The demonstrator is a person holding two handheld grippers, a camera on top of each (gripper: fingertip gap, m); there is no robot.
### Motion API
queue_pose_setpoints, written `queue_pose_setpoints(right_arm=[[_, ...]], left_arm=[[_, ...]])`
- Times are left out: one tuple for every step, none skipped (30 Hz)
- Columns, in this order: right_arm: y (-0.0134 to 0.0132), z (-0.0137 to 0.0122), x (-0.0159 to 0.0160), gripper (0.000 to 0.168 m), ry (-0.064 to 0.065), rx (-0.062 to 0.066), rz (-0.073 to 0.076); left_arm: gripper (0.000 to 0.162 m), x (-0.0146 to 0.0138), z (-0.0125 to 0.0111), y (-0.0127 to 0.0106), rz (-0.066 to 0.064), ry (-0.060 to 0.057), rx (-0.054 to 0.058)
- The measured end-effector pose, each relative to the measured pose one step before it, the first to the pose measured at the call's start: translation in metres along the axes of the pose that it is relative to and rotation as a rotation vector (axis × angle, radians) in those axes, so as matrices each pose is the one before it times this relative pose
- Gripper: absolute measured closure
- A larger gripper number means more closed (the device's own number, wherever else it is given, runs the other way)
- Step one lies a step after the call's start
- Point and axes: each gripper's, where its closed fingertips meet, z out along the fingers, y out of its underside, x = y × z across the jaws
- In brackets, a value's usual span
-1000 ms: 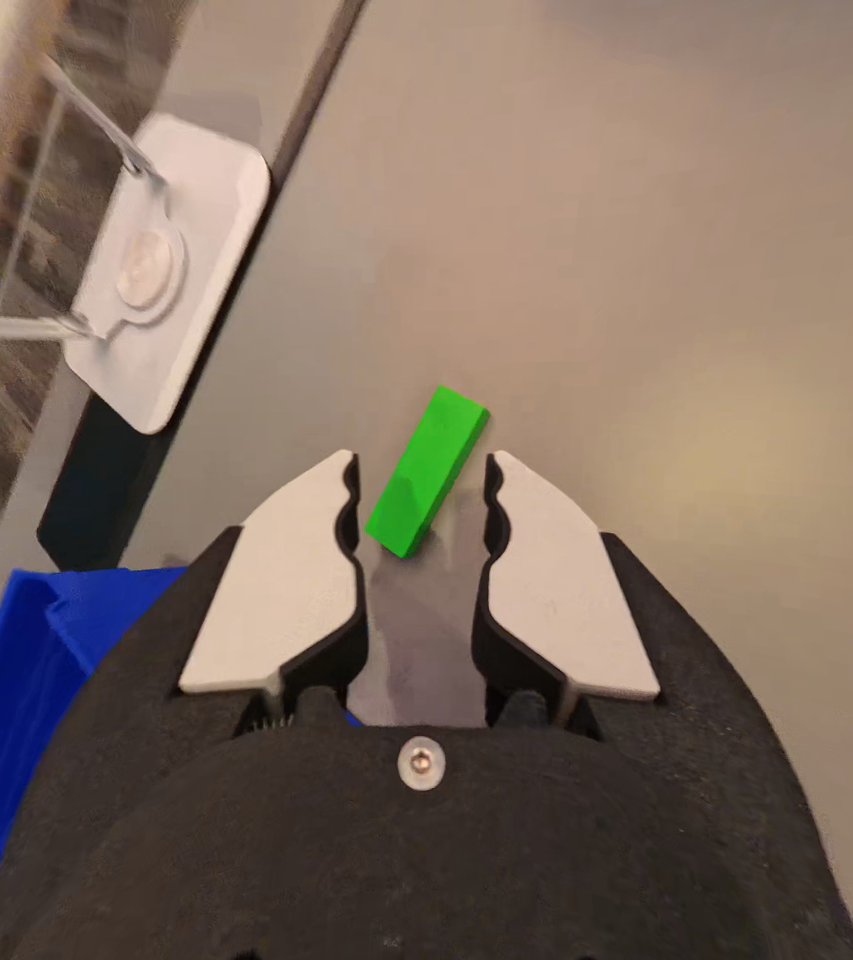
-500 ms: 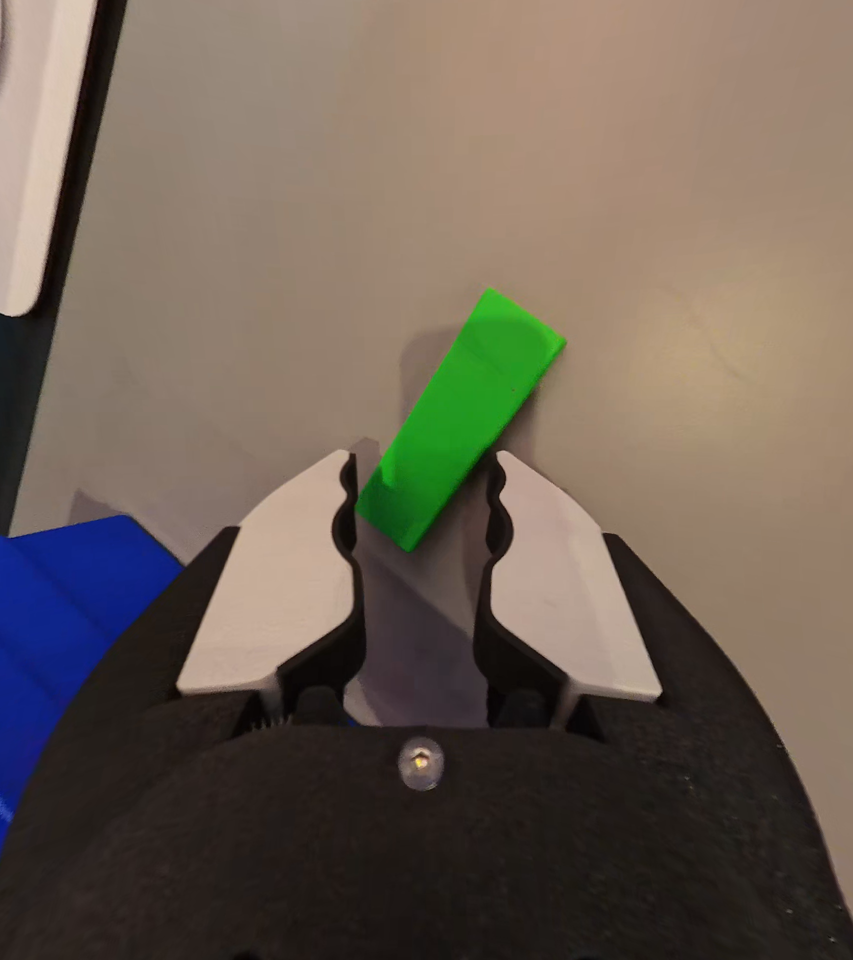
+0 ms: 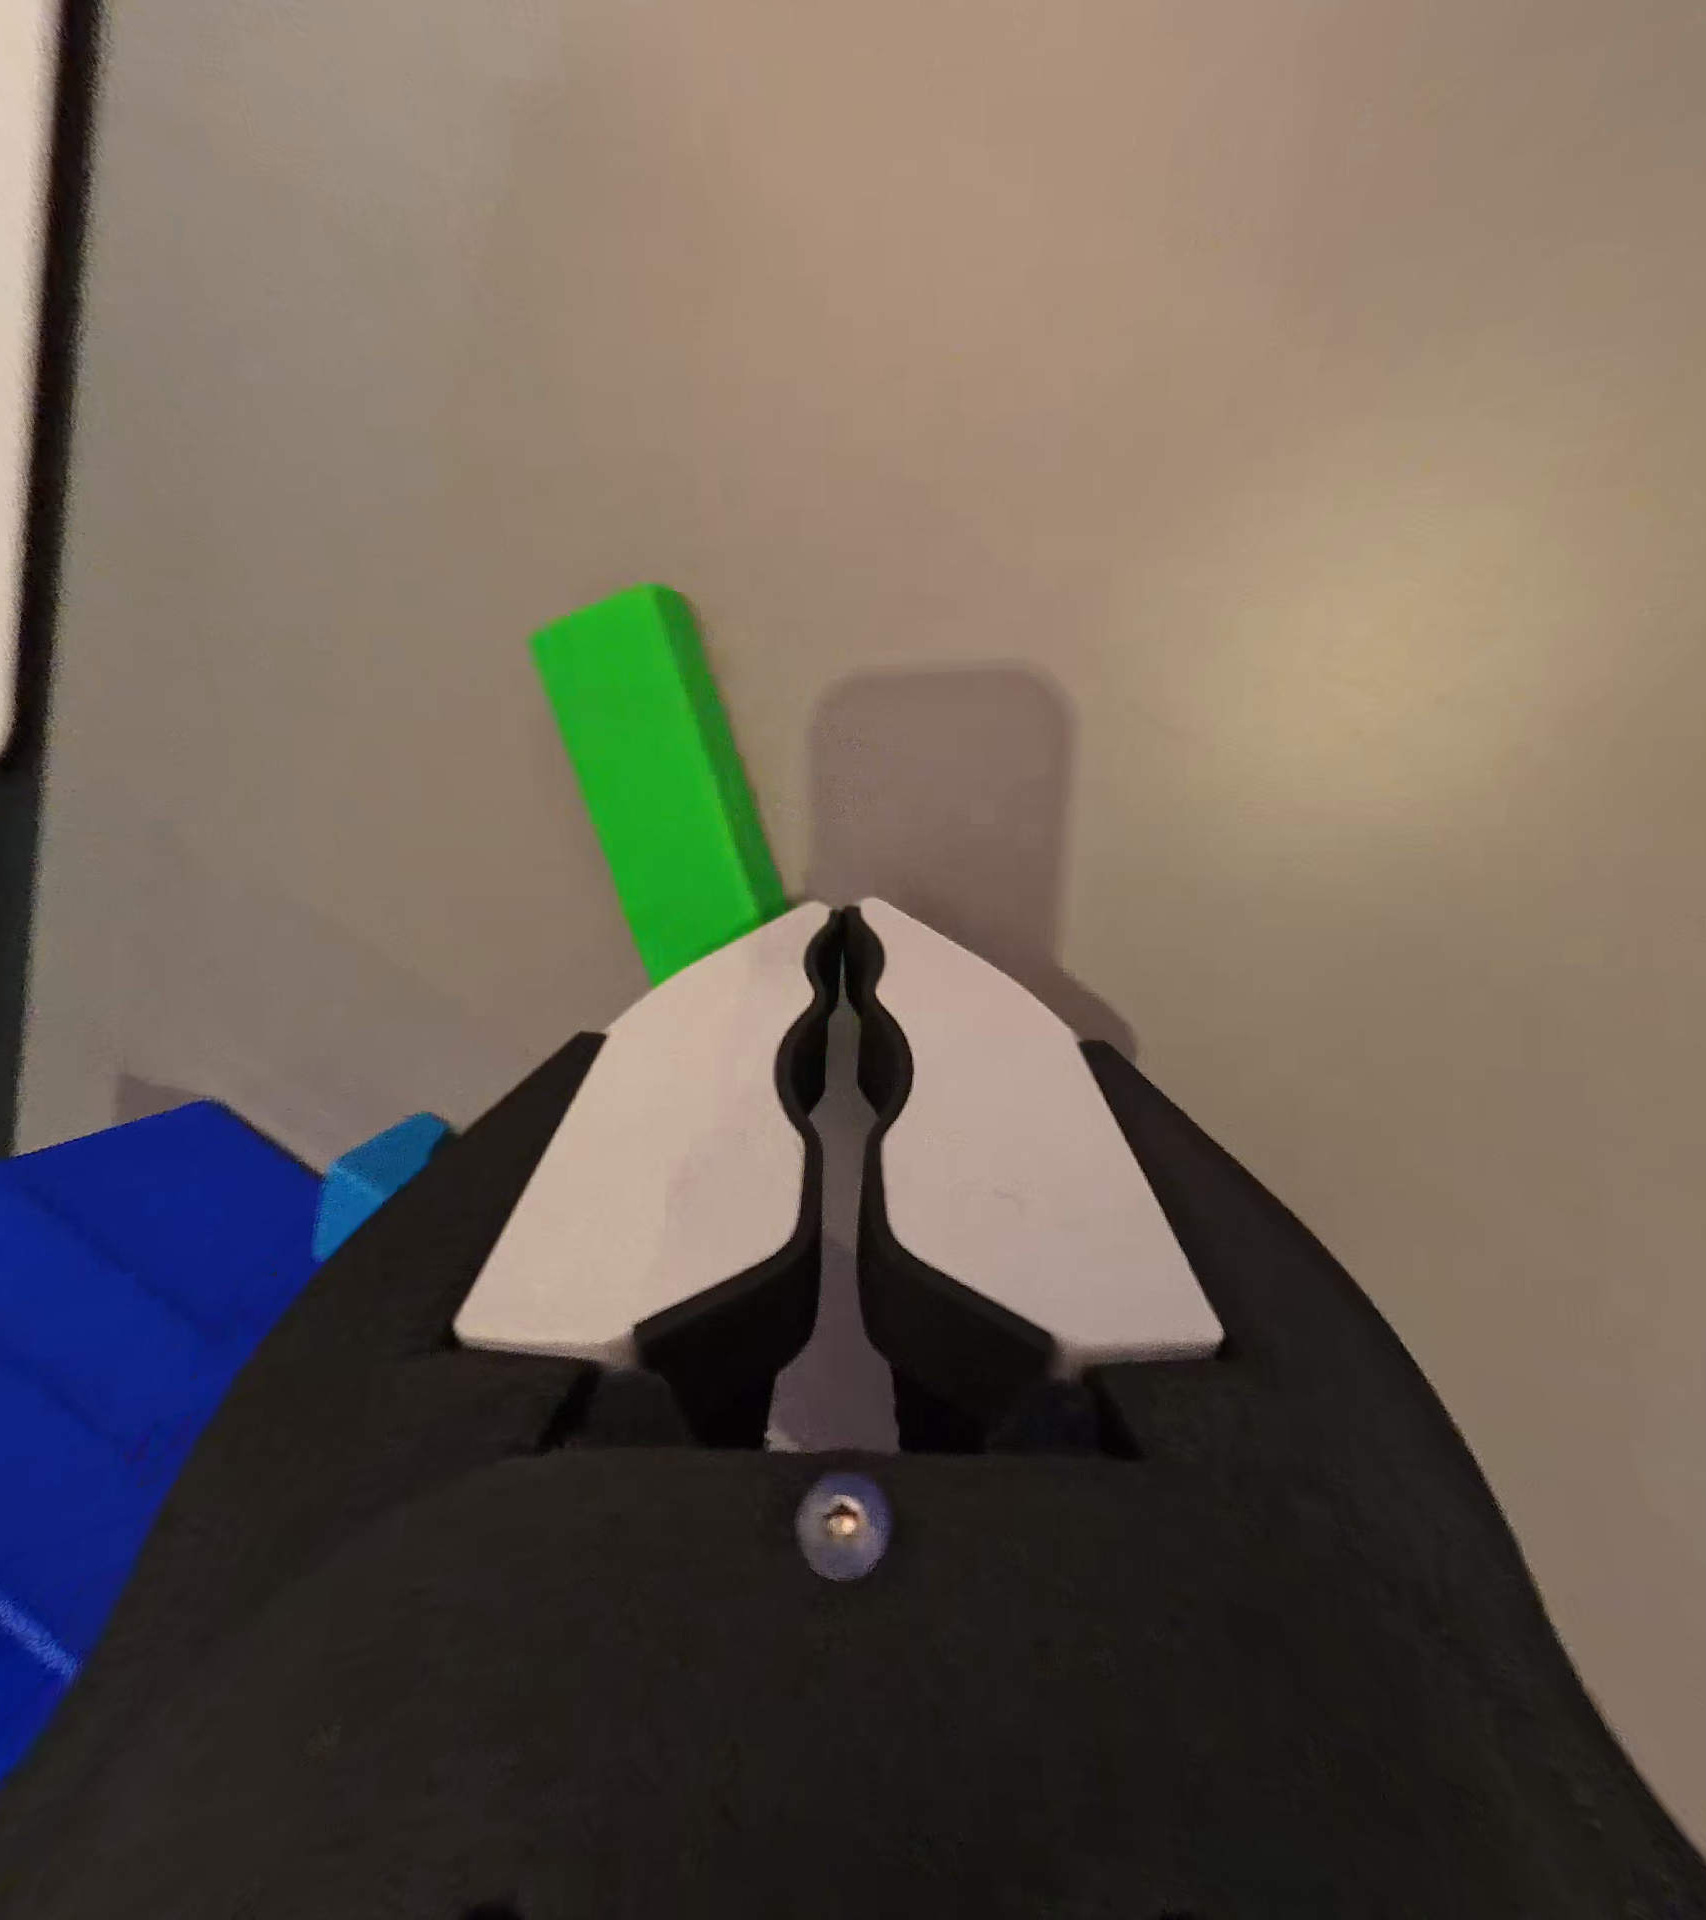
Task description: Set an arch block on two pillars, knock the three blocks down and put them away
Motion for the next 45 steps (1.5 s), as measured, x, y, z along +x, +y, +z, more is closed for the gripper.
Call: queue_pose_setpoints(right_arm=[[-0.0053,0.00122,-0.00619,0.131,-0.0144,0.0141,-0.0202],[-0.00325,0.00177,-0.00539,0.131,-0.0131,0.0069,-0.0182],[-0.00126,0.00191,-0.00496,0.131,-0.0157,0.0001,-0.0139],[0.00032,0.00201,-0.00409,0.131,-0.0153,-0.0055,-0.009],[0.00098,0.00184,-0.00246,0.131,-0.0098,-0.0082,-0.0069],[0.00113,0.00158,-0.00068,0.131,-0.0019,-0.0075,-0.0052],[0.00105,0.00147,0.00019,0.131,-0.0002,-0.0064,-0.001],[0.00101,0.00141,0.00017,0.131,-0.0033,-0.0066,0.0038],[0.00109,0.0013,0.00024,0.131,-0.0033,-0.0066,0.0048],[0.00112,0.00124,0.00041,0.131,-0.0002,-0.0061,0.002],[0.00121,0.00106,0.00011,0.131,-0.0006,-0.0071,-0.0013],[0.0011,0.00085,-0.00029,0.131,-0.0019,-0.0064,-0.0027],[0.00062,0.00074,-0.00062,0.131,-0.0032,-0.0045,-0.0024],[0.00039,0.00057,-0.00091,0.131,-0.0045,-0.0036,-0.0023],[0.00034,0.0007,-0.00134,0.131,-0.0063,-0.0031,-0.0026],[0.00025,0.00065,-0.00138,0.131,-0.0056,-0.0037,-0.0035],[0.00029,0.00073,-0.00094,0.131,-0.0016,-0.004,-0.0053],[-0.0002,0.00075,-0.00094,0.131,-0.0004,-0.0034,-0.0053],[-0.00074,0.00086,-0.00115,0.131,-0.0014,-0.0009,-0.0044],[-0.0017,0.00091,-0.00172,0.131,-0.0032,0.002,-0.0034],[-0.00251,0.00141,-0.00297,0.131,-0.0093,0.0047,-0.0032],[-0.00336,0.00232,-0.00471,0.131,-0.0172,0.0066,-0.0031],[-0.00376,0.00313,-0.0062,0.131,-0.0233,0.0058,-0.0029],[-0.00392,0.0043,-0.00798,0.131,-0.0318,0.0036,-0.0028],[-0.00395,0.00542,-0.00961,0.131,-0.0431,0.0022,0.0034],[-0.00448,0.00668,-0.01027,0.131,-0.051,0.0045,0.0211],[-0.00506,0.00809,-0.00975,0.131,-0.0535,0.0051,0.0442],[-0.00534,0.00941,-0.00906,0.131,-0.055,0.0064,0.0647],[-0.00596,0.01026,-0.00872,0.131,-0.0561,0.0135,0.0753],[-0.0066,0.01064,-0.00918,0.131,-0.06,0.0231,0.0764],[-0.00621,0.01044,-0.00968,0.13,-0.0653,0.0284,0.0711],[-0.00452,0.00985,-0.00856,0.128,-0.0596,0.0238,0.0625],[-0.00292,0.00883,-0.00571,0.125,-0.0426,0.0193,0.0503],[-0.0012,0.00794,-0.00448,0.124,-0.0351,0.0155,0.0406],[0.00167,0.00717,-0.00329,0.123,-0.0288,0.0004,0.0389],[0.00358,0.00691,-0.00374,0.12,-0.0325,-0.0138,0.0335],[0.00447,0.00645,-0.00585,0.118,-0.0482,-0.0213,0.0282],[0.00452,0.00605,-0.00559,0.118,-0.0488,-0.0236,0.0281],[0.00371,0.00512,-0.00558,0.12,-0.0495,-0.0234,0.0233],[0.00271,0.00289,-0.00749,0.144,-0.0612,-0.021,0.0089],[-0.00065,0.00008,-0.00614,0.149,-0.0442,-0.0007,-0.0022],[-0.0012,-0.00306,-0.00213,0.151,-0.003,0.0008,-0.0163],[-0.00198,-0.0068,0.00012,0.151,0.0317,0.0028,-0.0272],[-0.00305,-0.0107,0.00025,0.151,0.0471,0.0064,-0.0379],[-0.00287,-0.01468,-0.00039,0.151,0.0505,0.0046,-0.042]], left_arm=[[0.162,0.00156,0.00192,0.0025,-0.0093,0.0159,-0.0111],[0.162,-0.00414,0.00166,0.0016,-0.0082,-0.0179,0.0006],[0.162,-0.01011,0.00002,0.00034,-0.0048,-0.0525,0.0103],[0.162,-0.01293,-0.00155,-0.00113,-0.0096,-0.067,0.0177],[0.16,-0.01091,-0.00206,-0.0027,-0.0248,-0.0522,0.0224],[0.145,-0.0066,-0.00134,-0.00373,-0.0477,-0.0202,0.0221],[0.13,-0.00147,0.00008,-0.00336,-0.0643,0.0167,0.0123],[0.119,0.00215,0.00195,-0.00152,-0.0694,0.0429,-0.0006],[0.105,0.00362,0.00357,0.0003,-0.0577,0.0529,-0.0131],[0.092,0.00122,0.00479,0.00272,-0.0445,0.036,-0.0256],[0.089,-0.0019,0.00504,0.00431,-0.0302,0.0127,-0.0302],[0.089,-0.00347,0.00491,0.00429,-0.0188,-0.0039,-0.0251],[0.093,-0.00144,0.00455,0.00392,-0.0103,0.0012,-0.0184],[0.106,0.00446,0.00163,-0.00062,-0.0141,0.0392,0.0089],[0.121,0.00558,0.00043,0.00024,-0.0217,0.0467,0.0036],[0.131,0.00305,0.00095,0.0026,-0.018,0.0295,-0.0166],[0.131,0.00084,-0.00005,0.00095,-0.0131,0.0112,-0.0053],[0.131,0.00091,-0.00026,0.00079,0.0124,0.0041,-0.0038],[0.131,0.00159,-0.0006,0.001,0.0265,0.0047,-0.0057],[0.131,0.00306,-0.00072,0.00154,0.0203,0.0144,-0.0065],[0.131,0.00315,-0.00116,0.00034,0.0081,0.0181,0.0018],[0.131,0.00321,-0.00243,-0.00182,-0.0005,0.0221,0.0178],[0.131,0.00337,-0.00405,-0.00294,-0.0015,0.0243,0.0246],[0.131,0.00403,-0.00596,-0.00385,0.0049,0.0231,0.0282],[0.131,0.00423,-0.00811,-0.00536,0.0087,0.0168,0.0379],[0.131,0.00457,-0.00986,-0.00719,0.0237,0.0135,0.0423],[0.131,0.00452,-0.01099,-0.00804,0.0302,-0.0008,0.0475],[0.131,0.00228,-0.01166,-0.00833,0.0294,-0.0218,0.0464],[0.131,0.00161,-0.01152,-0.00885,0.0339,-0.0297,0.0449],[0.131,0.00238,-0.01079,-0.00949,0.0437,-0.0291,0.0499],[0.131,0.00311,-0.00917,-0.00748,0.038,-0.0226,0.0345],[0.131,0.00423,-0.00756,-0.00584,0.031,-0.0105,0.0201],[0.131,0.00443,-0.00608,-0.00592,0.0294,-0.0069,0.0239],[0.131,0.00299,-0.00489,-0.00569,0.0207,-0.0116,0.0248],[0.131,0.003,-0.00373,-0.00477,0.019,-0.0057,0.0194],[0.131,0.00271,-0.00277,-0.00344,0.0152,-0.0017,0.0144],[0.131,0.00227,-0.00205,-0.00276,0.0078,0.001,0.0105],[0.131,0.00351,-0.00182,-0.0042,0.0114,0.0109,0.0248],[0.131,0.00699,-0.00132,-0.00499,0.016,0.0347,0.0326],[0.131,0.00647,-0.00065,-0.00221,0.0038,0.0332,0.0145],[0.13,0.00171,-0.00032,0.0022,-0.0004,0.0087,-0.0169],[0.126,-0.00103,-0.0017,0.00183,0.0058,-0.004,-0.0153],[0.117,-0.00591,-0.00332,0.00187,0.0024,-0.0295,-0.0128],[0.108,-0.00836,-0.00435,0.00377,-0.001,-0.0353,-0.0228],[0.107,-0.00938,-0.00442,0.00869,-0.0033,-0.0359,-0.0495]])
